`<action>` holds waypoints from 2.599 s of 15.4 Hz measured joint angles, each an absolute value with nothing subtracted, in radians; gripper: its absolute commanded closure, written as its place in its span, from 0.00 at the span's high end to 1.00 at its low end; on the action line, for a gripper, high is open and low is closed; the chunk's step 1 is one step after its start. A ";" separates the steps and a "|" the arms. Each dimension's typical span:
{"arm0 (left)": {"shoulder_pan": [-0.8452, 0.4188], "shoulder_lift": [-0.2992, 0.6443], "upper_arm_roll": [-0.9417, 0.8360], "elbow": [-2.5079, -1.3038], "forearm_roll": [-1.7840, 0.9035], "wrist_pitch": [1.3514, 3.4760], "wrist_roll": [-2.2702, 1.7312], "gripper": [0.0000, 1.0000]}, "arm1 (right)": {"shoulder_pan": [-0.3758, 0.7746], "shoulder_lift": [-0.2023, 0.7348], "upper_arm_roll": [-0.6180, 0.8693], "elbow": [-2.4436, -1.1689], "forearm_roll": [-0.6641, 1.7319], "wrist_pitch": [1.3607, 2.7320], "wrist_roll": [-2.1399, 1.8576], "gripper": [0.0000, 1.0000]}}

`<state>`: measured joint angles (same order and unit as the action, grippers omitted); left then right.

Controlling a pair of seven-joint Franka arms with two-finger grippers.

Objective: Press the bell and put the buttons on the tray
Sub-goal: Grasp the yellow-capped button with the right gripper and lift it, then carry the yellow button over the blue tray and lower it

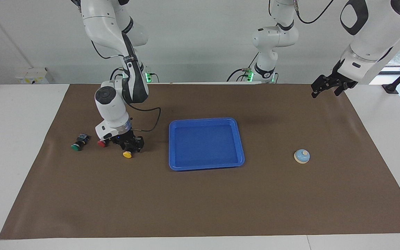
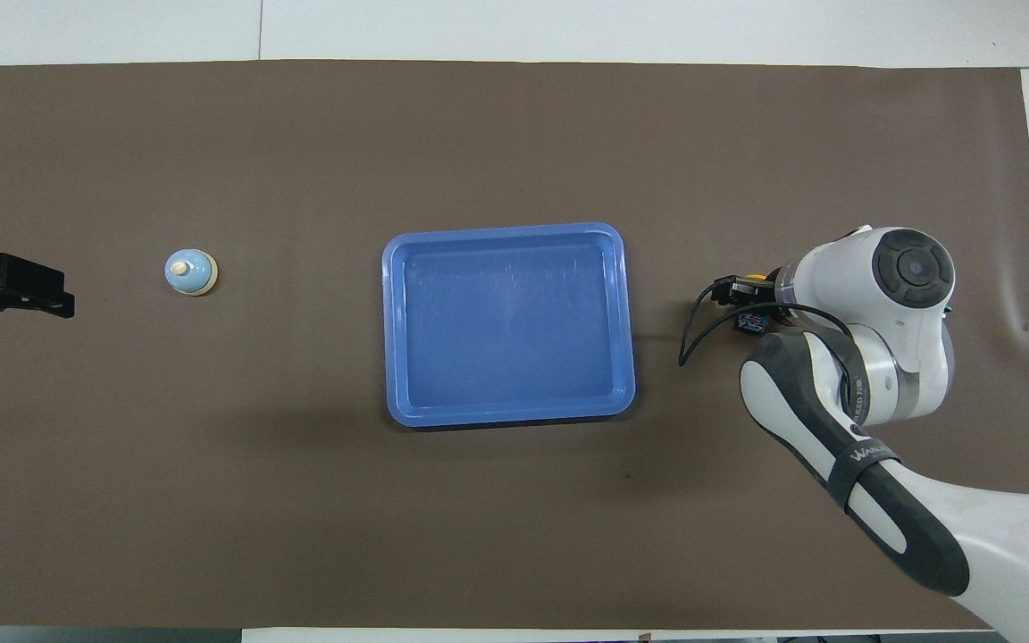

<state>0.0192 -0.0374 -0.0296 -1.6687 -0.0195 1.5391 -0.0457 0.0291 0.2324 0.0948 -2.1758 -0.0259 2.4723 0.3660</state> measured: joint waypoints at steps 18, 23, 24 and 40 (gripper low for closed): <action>0.019 -0.037 -0.030 -1.669 -0.020 1.539 -0.046 1.00 | 0.223 0.248 0.102 -1.795 0.027 2.110 0.446 0.00; 0.019 -0.037 -0.030 -1.669 -0.020 1.539 -0.046 1.00 | 0.353 0.307 0.104 -1.786 0.027 2.143 0.463 0.00; 0.019 -0.037 -0.030 -1.669 -0.020 1.539 -0.046 1.00 | 0.362 0.326 0.104 -1.787 0.027 2.162 0.463 0.00; 0.019 -0.037 -0.030 -1.669 -0.020 1.539 -0.046 1.00 | 0.401 0.417 0.096 -1.816 0.026 2.281 0.556 1.00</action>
<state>0.0192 -0.0374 -0.0296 -1.6687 -0.0195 1.5390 -0.0457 0.4012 0.4174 0.0959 -1.8161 0.0263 2.2813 0.5560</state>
